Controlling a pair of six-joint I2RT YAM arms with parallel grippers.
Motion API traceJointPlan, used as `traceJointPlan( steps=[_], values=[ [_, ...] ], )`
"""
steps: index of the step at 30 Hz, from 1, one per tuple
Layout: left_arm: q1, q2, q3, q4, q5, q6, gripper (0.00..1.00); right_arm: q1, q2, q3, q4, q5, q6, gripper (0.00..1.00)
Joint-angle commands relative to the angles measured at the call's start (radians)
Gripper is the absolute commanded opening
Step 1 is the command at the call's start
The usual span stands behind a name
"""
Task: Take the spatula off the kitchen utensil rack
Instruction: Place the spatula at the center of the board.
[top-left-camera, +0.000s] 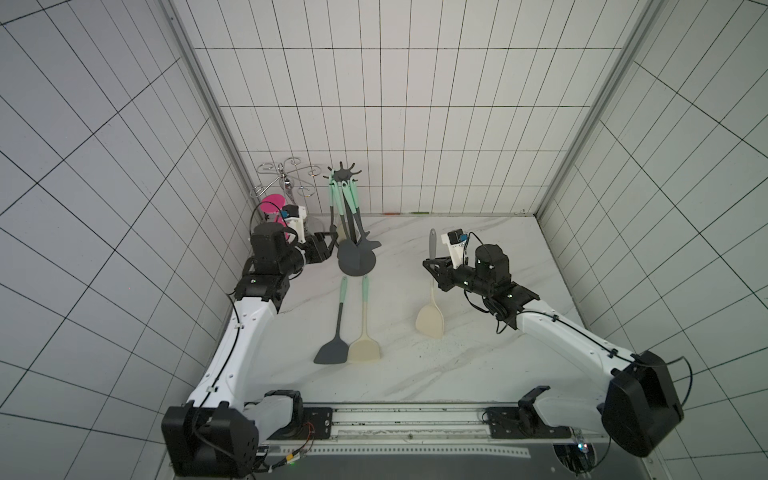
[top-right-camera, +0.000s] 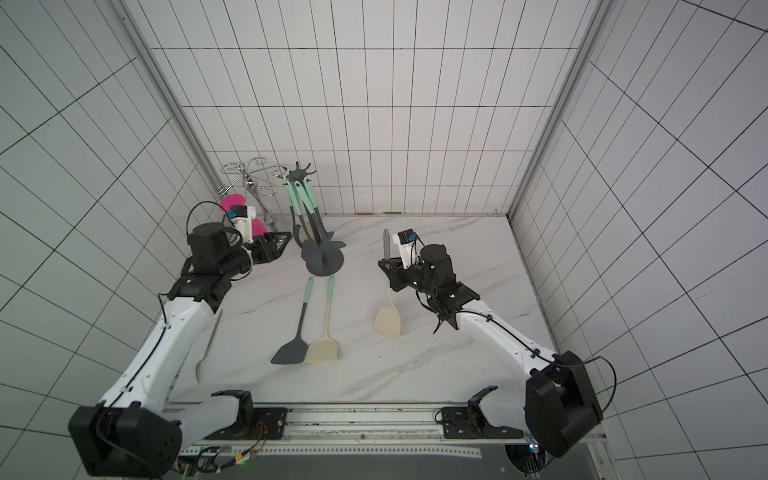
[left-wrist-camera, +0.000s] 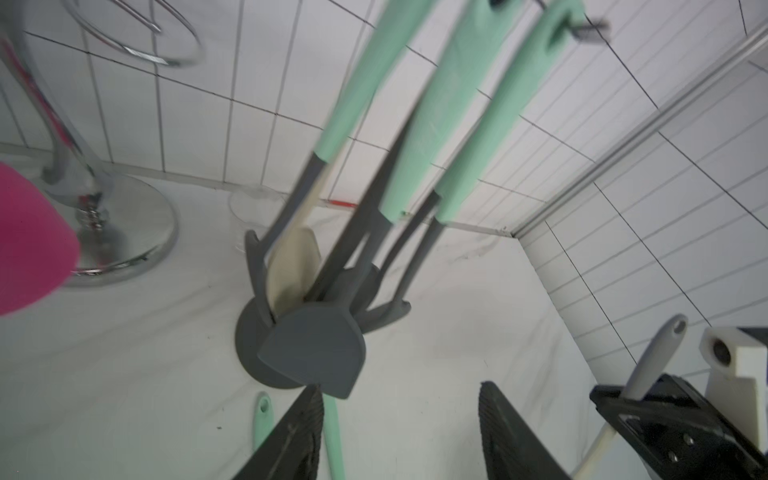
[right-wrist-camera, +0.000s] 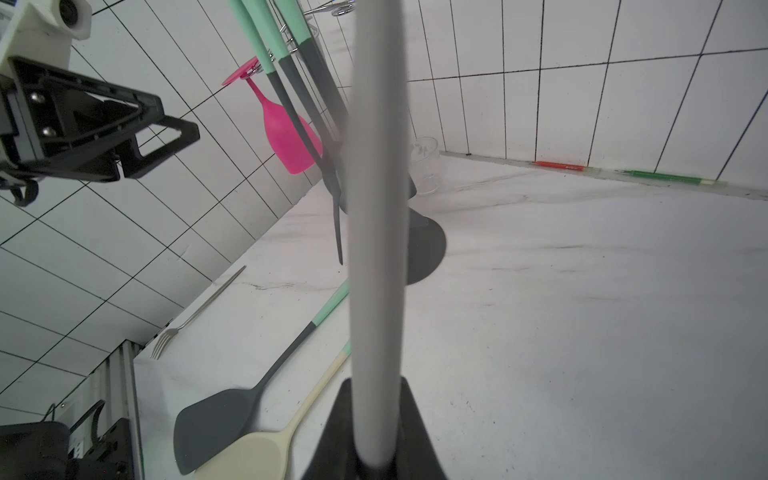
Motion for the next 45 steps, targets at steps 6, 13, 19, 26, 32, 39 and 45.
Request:
traceJointPlan(
  steps=[6, 13, 19, 26, 32, 39, 45],
  values=[
    [-0.532, -0.111, -0.219, 0.223, -0.330, -0.007, 0.56, -0.021, -0.039, -0.028, 0.034, -0.030, 0.108, 0.00],
    [-0.764, 0.144, -0.093, 0.268, -0.469, -0.085, 0.55, -0.093, 0.098, -0.038, 0.271, -0.148, 0.408, 0.00],
    [-0.778, 0.313, -0.028, 0.284, -0.400, -0.160, 0.54, -0.116, 0.134, -0.115, 0.406, -0.160, 0.527, 0.00],
    [-0.777, 0.424, 0.013, 0.301, -0.404, -0.167, 0.48, -0.119, 0.059, -0.169, 0.332, -0.138, 0.490, 0.00],
    [-0.776, 0.508, 0.090, 0.276, -0.332, -0.173, 0.29, -0.122, 0.021, -0.185, 0.284, -0.134, 0.463, 0.00],
    [-0.775, 0.509, 0.101, 0.254, -0.331, -0.148, 0.00, -0.131, 0.015, -0.198, 0.283, -0.135, 0.461, 0.00],
    [-0.755, 0.473, 0.104, 0.153, -0.395, -0.133, 0.00, -0.134, -0.004, -0.194, 0.238, -0.123, 0.424, 0.40]
  ],
)
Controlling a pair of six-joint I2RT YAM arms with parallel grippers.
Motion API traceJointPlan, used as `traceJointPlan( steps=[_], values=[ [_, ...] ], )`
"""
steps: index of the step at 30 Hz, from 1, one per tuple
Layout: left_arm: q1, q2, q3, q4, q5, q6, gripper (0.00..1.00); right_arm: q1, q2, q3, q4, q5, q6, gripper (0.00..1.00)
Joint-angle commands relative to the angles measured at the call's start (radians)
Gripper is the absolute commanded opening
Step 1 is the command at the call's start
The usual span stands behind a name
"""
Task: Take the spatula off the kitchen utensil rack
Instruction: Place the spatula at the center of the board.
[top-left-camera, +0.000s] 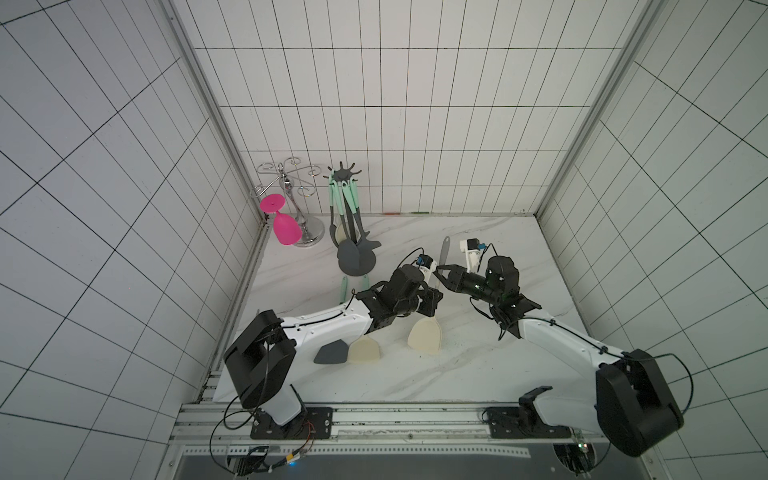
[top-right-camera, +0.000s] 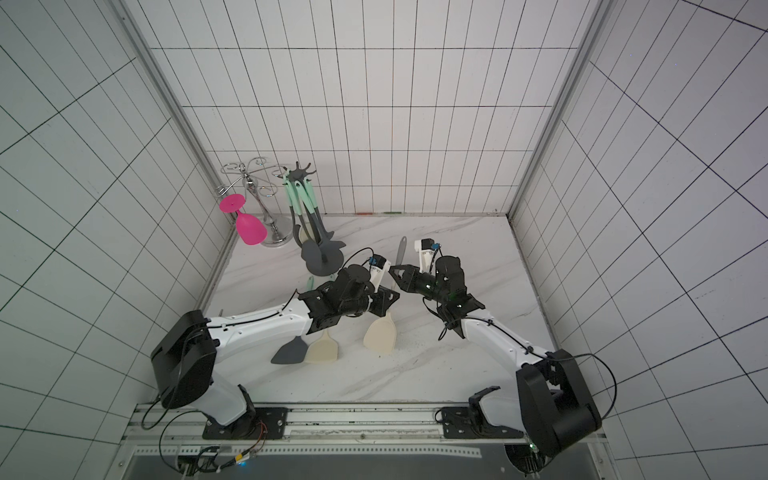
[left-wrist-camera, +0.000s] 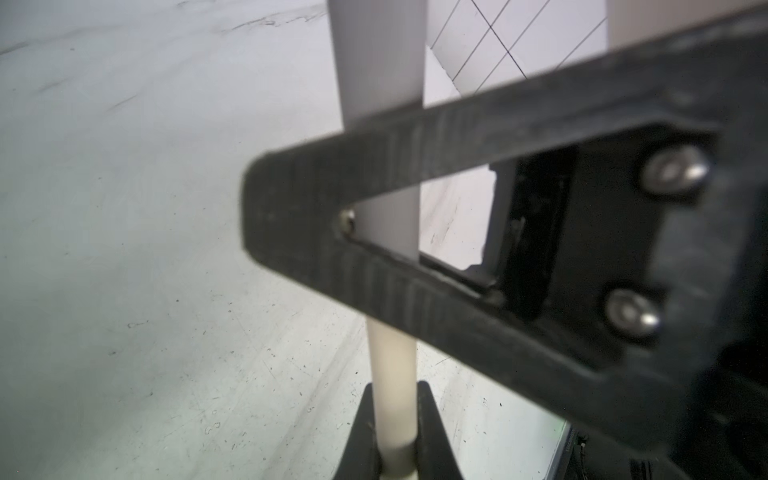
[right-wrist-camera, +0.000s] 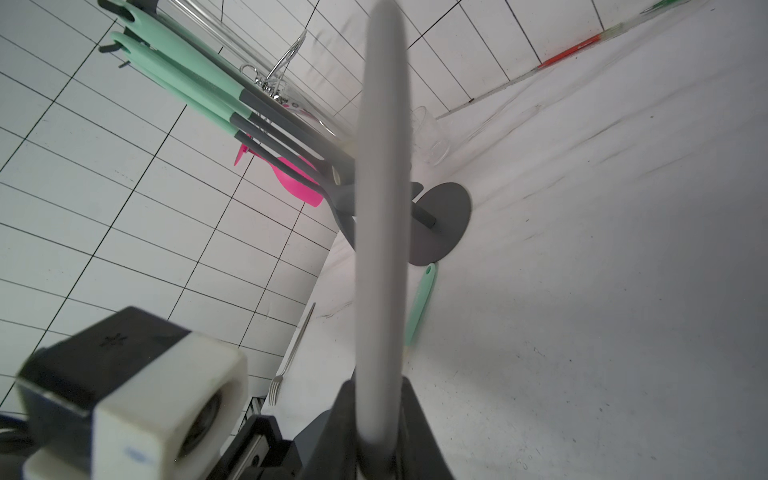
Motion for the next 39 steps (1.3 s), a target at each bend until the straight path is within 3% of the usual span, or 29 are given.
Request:
traceJointPlan(
  steps=[1, 4, 10, 16, 23, 39],
  values=[
    [0.035, -0.042, 0.022, -0.082, -0.070, 0.010, 0.00, -0.015, -0.042, -0.020, -0.043, 0.013, -0.049, 0.45],
    [0.086, -0.050, 0.022, -0.149, -0.089, -0.012, 0.00, -0.016, -0.089, -0.010, -0.132, 0.043, -0.108, 0.52],
    [0.179, 0.028, 0.060, -0.278, -0.061, -0.086, 0.00, -0.016, -0.208, -0.007, -0.329, 0.149, -0.200, 0.55],
    [0.162, 0.125, 0.082, -0.321, -0.060, -0.182, 0.00, -0.016, -0.302, -0.059, -0.411, 0.182, -0.227, 0.56],
    [0.150, 0.206, 0.130, -0.451, -0.121, -0.203, 0.02, -0.015, -0.373, -0.102, -0.450, 0.210, -0.238, 0.57],
    [0.150, 0.211, 0.053, -0.415, -0.103, -0.264, 0.03, -0.016, -0.391, -0.134, -0.448, 0.204, -0.230, 0.58]
  ],
)
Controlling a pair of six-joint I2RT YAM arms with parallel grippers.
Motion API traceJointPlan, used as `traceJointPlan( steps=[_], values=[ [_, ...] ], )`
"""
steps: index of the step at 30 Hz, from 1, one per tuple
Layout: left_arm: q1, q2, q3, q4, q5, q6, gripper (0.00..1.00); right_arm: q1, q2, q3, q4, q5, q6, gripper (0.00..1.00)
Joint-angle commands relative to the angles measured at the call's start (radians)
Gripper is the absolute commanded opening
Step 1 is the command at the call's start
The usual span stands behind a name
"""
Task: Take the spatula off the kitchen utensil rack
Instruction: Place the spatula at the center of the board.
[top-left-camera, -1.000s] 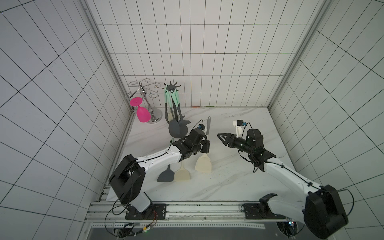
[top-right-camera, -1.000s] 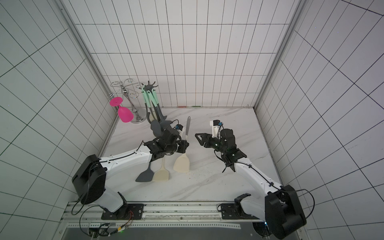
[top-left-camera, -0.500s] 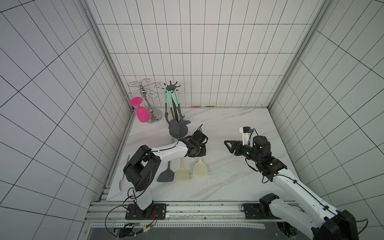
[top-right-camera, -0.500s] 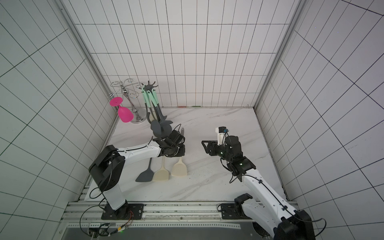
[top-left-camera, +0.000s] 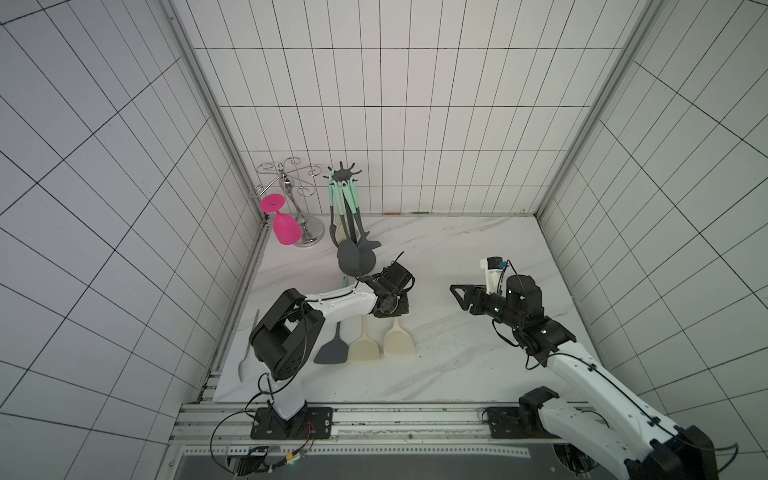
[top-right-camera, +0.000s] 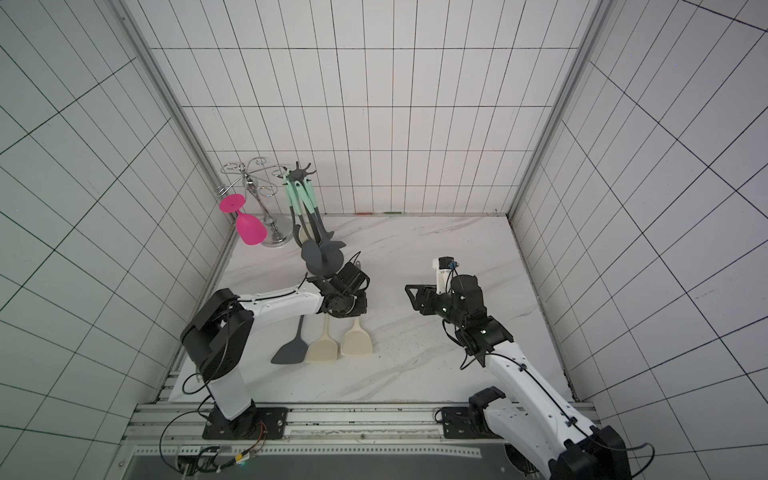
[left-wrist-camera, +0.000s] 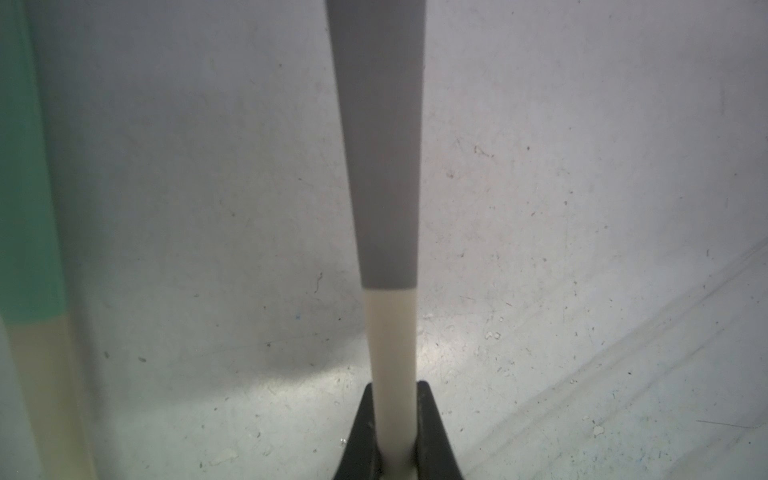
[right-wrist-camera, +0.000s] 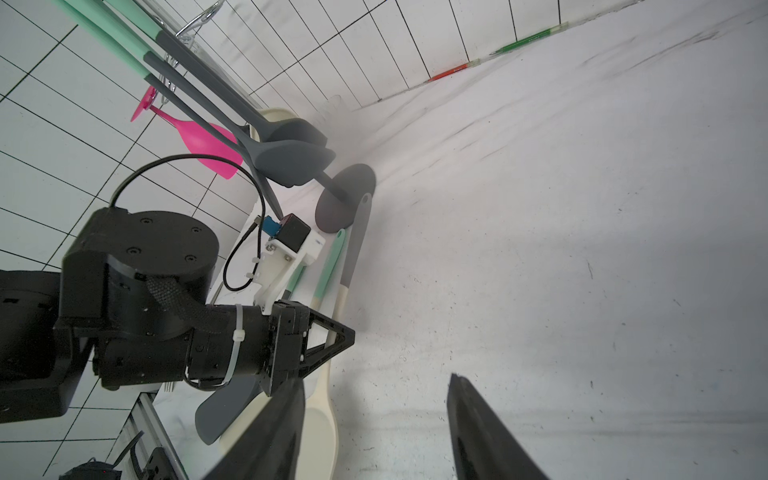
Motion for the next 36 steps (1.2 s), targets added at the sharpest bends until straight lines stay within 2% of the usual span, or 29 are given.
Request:
traceJointPlan(
  steps=[1, 13, 17, 23, 36],
  values=[
    [-0.001, 0.010, -0.024, 0.027, 0.008, -0.018, 0.03, -0.009, -0.026, -0.039, -0.002, 0.005, -0.009, 0.58],
    [0.000, -0.008, -0.081, 0.061, 0.005, -0.021, 0.05, -0.010, -0.061, -0.066, -0.013, 0.015, -0.007, 0.59],
    [0.000, 0.003, -0.089, 0.071, 0.005, -0.026, 0.09, -0.010, -0.061, -0.067, -0.013, 0.014, -0.002, 0.59],
    [0.000, -0.010, -0.124, 0.106, -0.009, -0.027, 0.25, -0.010, -0.074, -0.077, -0.015, 0.016, 0.002, 0.59],
    [0.007, -0.154, -0.127, 0.049, -0.088, 0.002, 0.30, -0.009, -0.065, -0.068, -0.012, 0.013, 0.010, 0.59]
  ],
)
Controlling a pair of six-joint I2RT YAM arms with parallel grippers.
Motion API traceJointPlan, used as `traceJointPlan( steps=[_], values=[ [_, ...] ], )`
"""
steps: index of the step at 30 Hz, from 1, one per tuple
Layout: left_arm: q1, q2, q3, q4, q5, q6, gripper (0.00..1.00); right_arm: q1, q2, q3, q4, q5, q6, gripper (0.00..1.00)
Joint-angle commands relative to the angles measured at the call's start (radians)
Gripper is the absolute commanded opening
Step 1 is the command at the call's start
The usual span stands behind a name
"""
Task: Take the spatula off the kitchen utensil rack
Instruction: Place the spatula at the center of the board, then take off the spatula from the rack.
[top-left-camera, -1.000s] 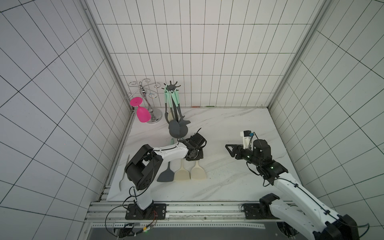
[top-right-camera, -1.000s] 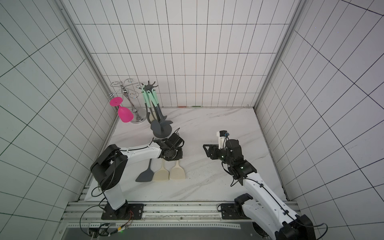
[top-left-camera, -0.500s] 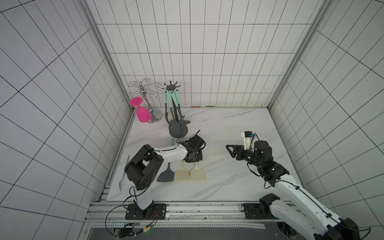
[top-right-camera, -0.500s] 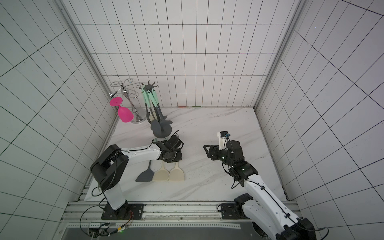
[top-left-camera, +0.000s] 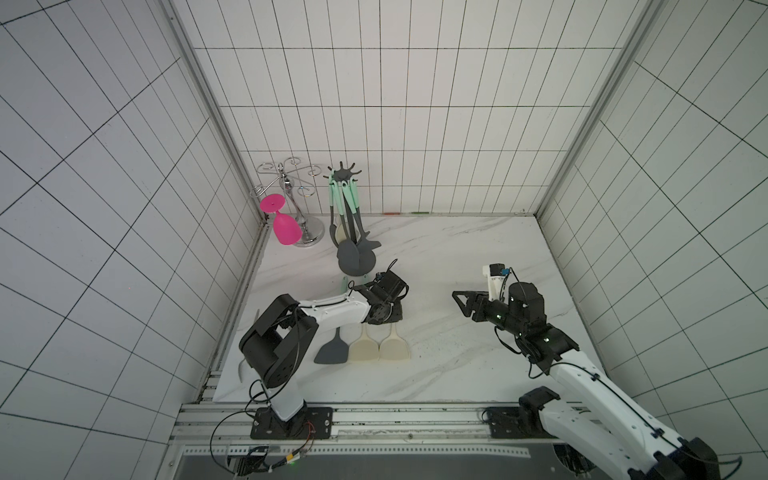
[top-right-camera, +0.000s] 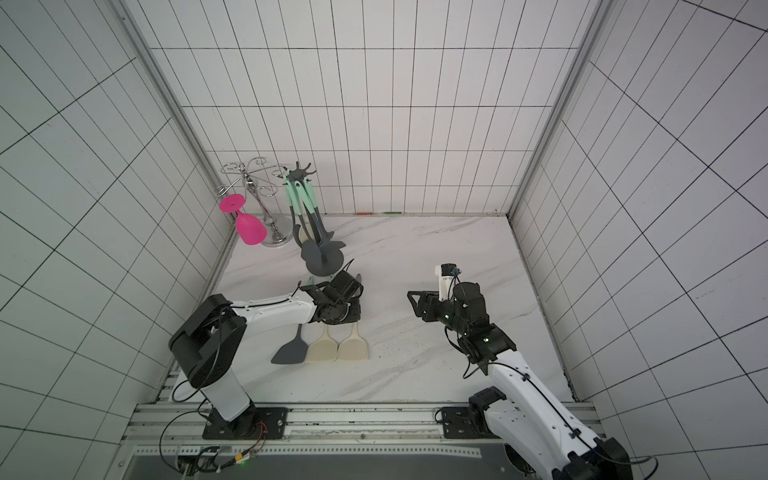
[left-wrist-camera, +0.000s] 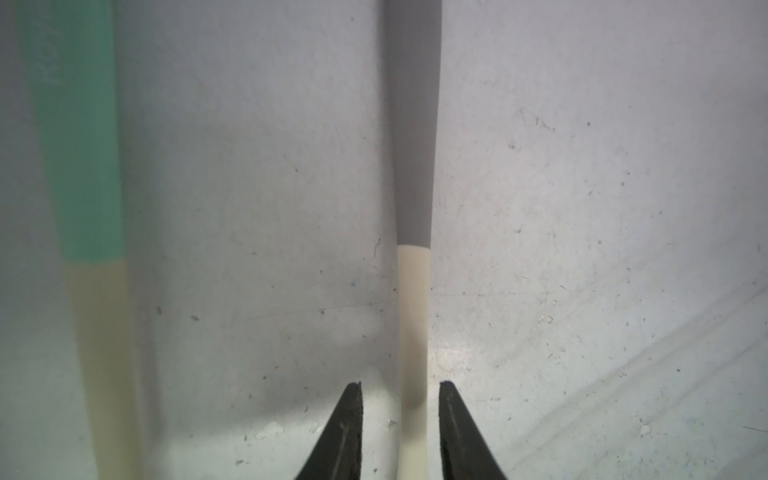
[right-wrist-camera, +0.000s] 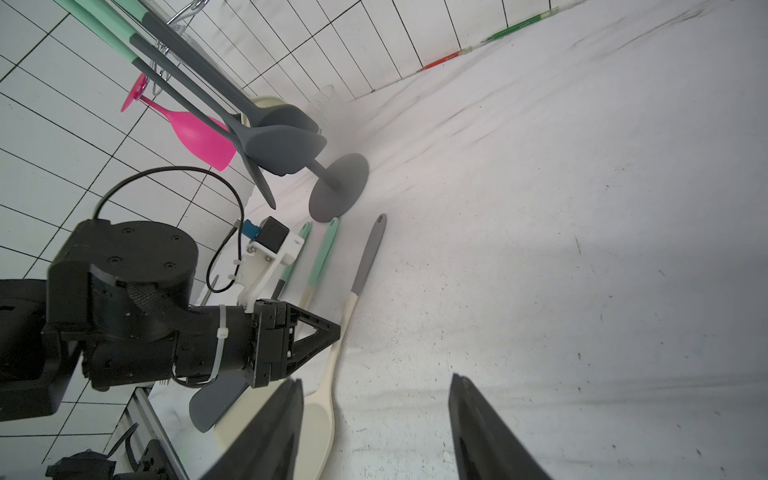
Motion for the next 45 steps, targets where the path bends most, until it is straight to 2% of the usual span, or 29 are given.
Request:
traceJointPlan(
  steps=[1, 5, 8, 14, 19, 22, 28, 34, 45],
  values=[
    [0.010, -0.076, 0.003, -0.019, -0.042, 0.028, 0.30, -0.008, 0.000, -0.015, 0.002, 0.007, 0.006, 0.59],
    [0.051, -0.171, 0.023, -0.025, -0.012, 0.115, 0.30, -0.007, 0.021, 0.018, 0.002, 0.011, 0.002, 0.58],
    [0.134, -0.283, 0.052, -0.038, 0.025, 0.197, 0.30, 0.003, 0.071, 0.089, -0.006, 0.027, -0.022, 0.58],
    [0.420, -0.483, 0.090, 0.044, 0.109, 0.288, 0.32, 0.076, 0.255, 0.293, -0.021, 0.076, -0.078, 0.58],
    [0.680, -0.481, 0.164, 0.151, 0.303, 0.244, 0.32, 0.156, 0.447, 0.503, -0.009, 0.110, -0.132, 0.58],
    [0.758, -0.434, 0.177, 0.278, 0.486, 0.230, 0.34, 0.179, 0.572, 0.659, -0.004, 0.104, -0.140, 0.57],
    [0.756, -0.333, 0.214, 0.442, 0.643, 0.213, 0.33, 0.208, 0.761, 0.987, 0.008, 0.087, -0.133, 0.58],
    [0.717, -0.265, 0.256, 0.467, 0.637, 0.269, 0.33, 0.235, 0.904, 1.251, 0.058, 0.069, -0.136, 0.57],
    [0.716, -0.192, 0.308, 0.503, 0.670, 0.322, 0.32, 0.288, 1.169, 1.590, 0.180, 0.049, -0.059, 0.57]
  ],
)
